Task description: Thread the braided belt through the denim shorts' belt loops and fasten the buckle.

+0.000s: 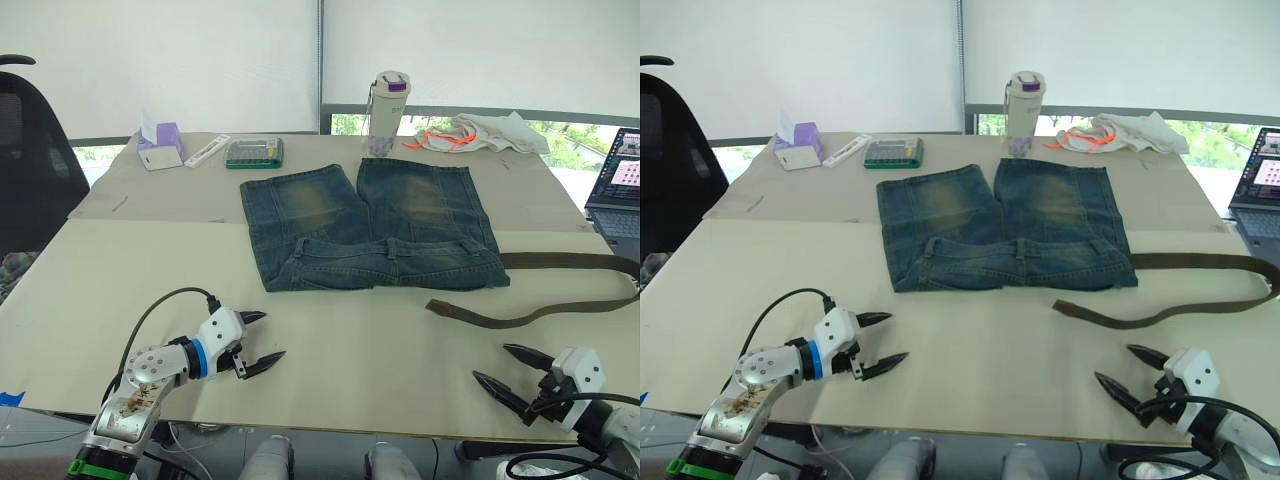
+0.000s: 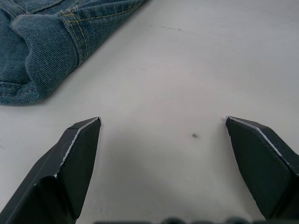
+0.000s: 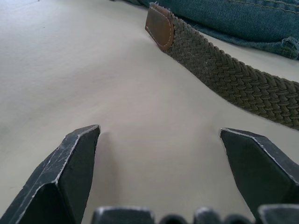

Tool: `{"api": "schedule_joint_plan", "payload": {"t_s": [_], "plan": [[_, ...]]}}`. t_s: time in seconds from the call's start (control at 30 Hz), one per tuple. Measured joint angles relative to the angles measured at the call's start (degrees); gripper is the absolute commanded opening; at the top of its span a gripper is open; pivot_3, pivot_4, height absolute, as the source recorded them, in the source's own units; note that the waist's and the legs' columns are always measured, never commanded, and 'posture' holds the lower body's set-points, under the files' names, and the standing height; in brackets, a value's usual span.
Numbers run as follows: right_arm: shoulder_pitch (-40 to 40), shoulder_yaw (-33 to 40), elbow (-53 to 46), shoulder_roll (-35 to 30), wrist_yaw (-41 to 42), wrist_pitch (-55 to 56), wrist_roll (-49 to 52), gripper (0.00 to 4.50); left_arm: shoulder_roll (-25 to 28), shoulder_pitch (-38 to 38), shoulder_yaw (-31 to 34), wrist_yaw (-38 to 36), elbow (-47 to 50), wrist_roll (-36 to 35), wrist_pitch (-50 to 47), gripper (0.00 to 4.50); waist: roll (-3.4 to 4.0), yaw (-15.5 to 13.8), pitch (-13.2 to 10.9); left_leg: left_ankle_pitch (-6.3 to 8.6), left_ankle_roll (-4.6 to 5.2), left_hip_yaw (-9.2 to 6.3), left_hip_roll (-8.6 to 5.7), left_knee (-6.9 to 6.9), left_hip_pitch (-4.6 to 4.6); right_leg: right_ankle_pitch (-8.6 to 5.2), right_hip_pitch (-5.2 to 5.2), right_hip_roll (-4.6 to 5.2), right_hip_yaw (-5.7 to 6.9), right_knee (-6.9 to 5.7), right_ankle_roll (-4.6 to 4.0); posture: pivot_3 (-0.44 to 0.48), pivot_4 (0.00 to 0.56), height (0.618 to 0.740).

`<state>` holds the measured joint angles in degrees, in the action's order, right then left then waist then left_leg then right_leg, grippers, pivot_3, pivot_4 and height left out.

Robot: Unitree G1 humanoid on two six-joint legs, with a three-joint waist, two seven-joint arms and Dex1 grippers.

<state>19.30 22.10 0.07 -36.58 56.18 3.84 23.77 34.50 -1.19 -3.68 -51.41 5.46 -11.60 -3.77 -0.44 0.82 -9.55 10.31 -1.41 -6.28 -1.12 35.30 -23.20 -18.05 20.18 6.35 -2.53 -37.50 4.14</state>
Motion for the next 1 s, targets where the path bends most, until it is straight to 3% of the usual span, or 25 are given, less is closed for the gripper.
{"api": "schedule_joint_plan", "payload": {"t_s": [0.5,0.63,0.73,1.0], "plan": [[-1.7,1.4,-2.5,-0.9,-0.1,-0.9,0.7,4.49,0.1,-0.1,0.0,-3.2,0.7,-1.0,-0.3,4.5,-0.08,0.2,-0.1,-0.01,-0.01,0.04,0.01,0.0,-0.02,0.01,0.06,-0.01,-0.05,-0.01,0.0,0.0,0.15,0.74],[-8.7,0.7,-4.7,-3.4,-3.9,-3.1,-1.2,4.49,0.9,-1.9,0.3,-4.2,0.8,-2.1,-0.4,4.5,-0.19,0.2,-0.2,-0.03,-0.04,0.04,0.05,0.0,-0.01,0.02,0.05,-0.04,-0.05,-0.02,-0.02,0.0,0.15,0.74],[-17.6,-4.0,-3.5,-6.1,-8.5,-7.1,-7.5,4.49,1.4,-4.9,0.7,-5.5,1.4,-4.2,-2.4,4.5,-0.23,0.3,-0.2,-0.12,-0.18,0.05,0.04,0.0,-0.04,0.07,0.1,-0.04,-0.04,-0.03,-0.08,0.0,0.15,0.74],[-40.3,-19.9,12.3,-8.2,-9.5,-13.1,-20.6,4.49,4.3,-10.7,-0.1,-11.5,3.0,-5.9,-3.9,4.5,-0.26,0.1,-0.3,-0.16,-0.24,0.05,0.02,-0.17,-0.1,0.09,0.18,-0.04,0.01,-0.02,-0.12,0.0,0.15,0.74]]}}
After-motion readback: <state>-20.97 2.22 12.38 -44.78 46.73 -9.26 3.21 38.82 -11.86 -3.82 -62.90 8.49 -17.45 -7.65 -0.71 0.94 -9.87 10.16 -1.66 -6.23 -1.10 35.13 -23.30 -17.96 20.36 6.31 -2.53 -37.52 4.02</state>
